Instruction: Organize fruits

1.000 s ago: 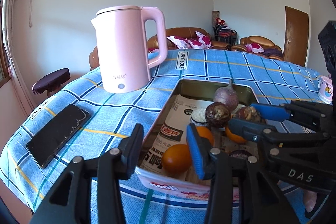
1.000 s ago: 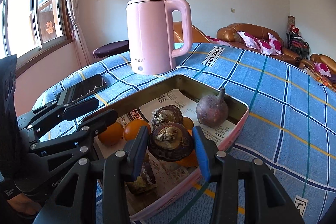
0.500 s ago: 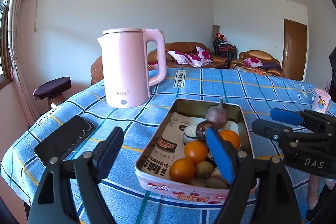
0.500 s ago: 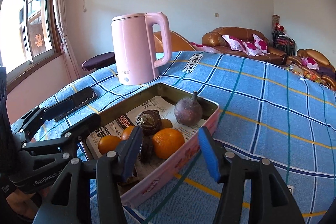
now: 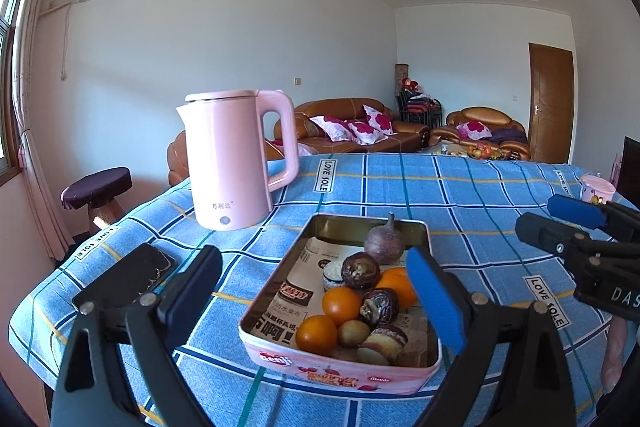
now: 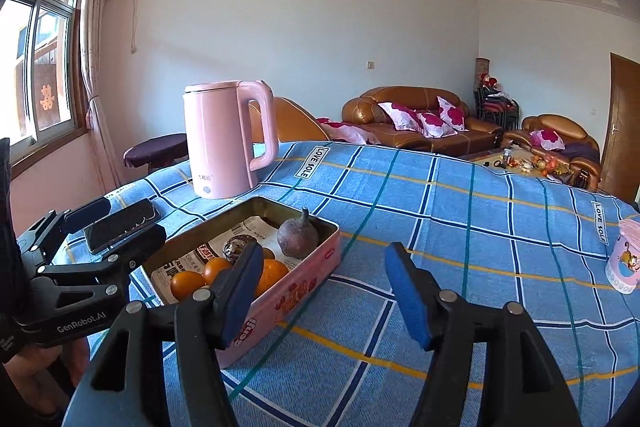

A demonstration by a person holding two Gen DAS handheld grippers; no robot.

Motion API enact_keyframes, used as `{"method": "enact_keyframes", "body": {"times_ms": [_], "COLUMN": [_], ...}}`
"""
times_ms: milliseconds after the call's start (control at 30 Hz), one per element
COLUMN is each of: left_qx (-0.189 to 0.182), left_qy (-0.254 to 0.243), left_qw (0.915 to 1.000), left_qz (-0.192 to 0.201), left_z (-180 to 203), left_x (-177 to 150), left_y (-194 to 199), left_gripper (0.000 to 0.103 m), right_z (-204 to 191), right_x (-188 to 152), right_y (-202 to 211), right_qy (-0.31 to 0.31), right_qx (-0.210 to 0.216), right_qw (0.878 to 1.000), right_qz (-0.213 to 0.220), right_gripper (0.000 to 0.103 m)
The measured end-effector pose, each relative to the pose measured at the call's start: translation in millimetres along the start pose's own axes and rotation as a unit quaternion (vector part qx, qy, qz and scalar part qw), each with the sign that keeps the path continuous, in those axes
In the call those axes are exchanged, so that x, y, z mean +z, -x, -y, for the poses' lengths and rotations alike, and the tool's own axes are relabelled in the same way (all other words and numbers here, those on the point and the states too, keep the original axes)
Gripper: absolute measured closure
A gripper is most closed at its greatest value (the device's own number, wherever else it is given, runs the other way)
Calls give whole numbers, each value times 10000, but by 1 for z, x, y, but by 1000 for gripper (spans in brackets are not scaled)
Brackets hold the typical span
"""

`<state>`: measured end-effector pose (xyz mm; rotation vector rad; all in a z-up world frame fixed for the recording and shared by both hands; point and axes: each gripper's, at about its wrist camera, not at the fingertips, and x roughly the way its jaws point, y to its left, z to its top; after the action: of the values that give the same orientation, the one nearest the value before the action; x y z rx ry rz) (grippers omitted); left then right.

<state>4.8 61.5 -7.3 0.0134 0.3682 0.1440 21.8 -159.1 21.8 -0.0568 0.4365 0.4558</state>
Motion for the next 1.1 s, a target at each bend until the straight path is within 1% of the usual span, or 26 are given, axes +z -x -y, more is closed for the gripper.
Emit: {"method": "enact_keyframes", "body": {"times_ms": [200,700,833,1100], "left_qx": [-4,-22,-33,-155], "left_qy": [-17,-37,-73,-84], "left_qw": [10000,10000,10000,9998], "left_qz": [32,27,10,41], "left_z": [3,6,10,15], "left_x": [2,2,2,6], "left_y": [4,6,6,10], "left_gripper": [7,6,2,0], "right_z": [4,7,9,17], "right_x": [0,-1,-2,-4], "right_y": [9,12,13,19], "right_qy": [-59,-117,-123,-174], "right_qx": [-14,-24,-41,-94], "right_qw": [10000,9999,9999,9997], "right_qz": [55,79,90,151], "right_gripper": [37,37,37,36]}}
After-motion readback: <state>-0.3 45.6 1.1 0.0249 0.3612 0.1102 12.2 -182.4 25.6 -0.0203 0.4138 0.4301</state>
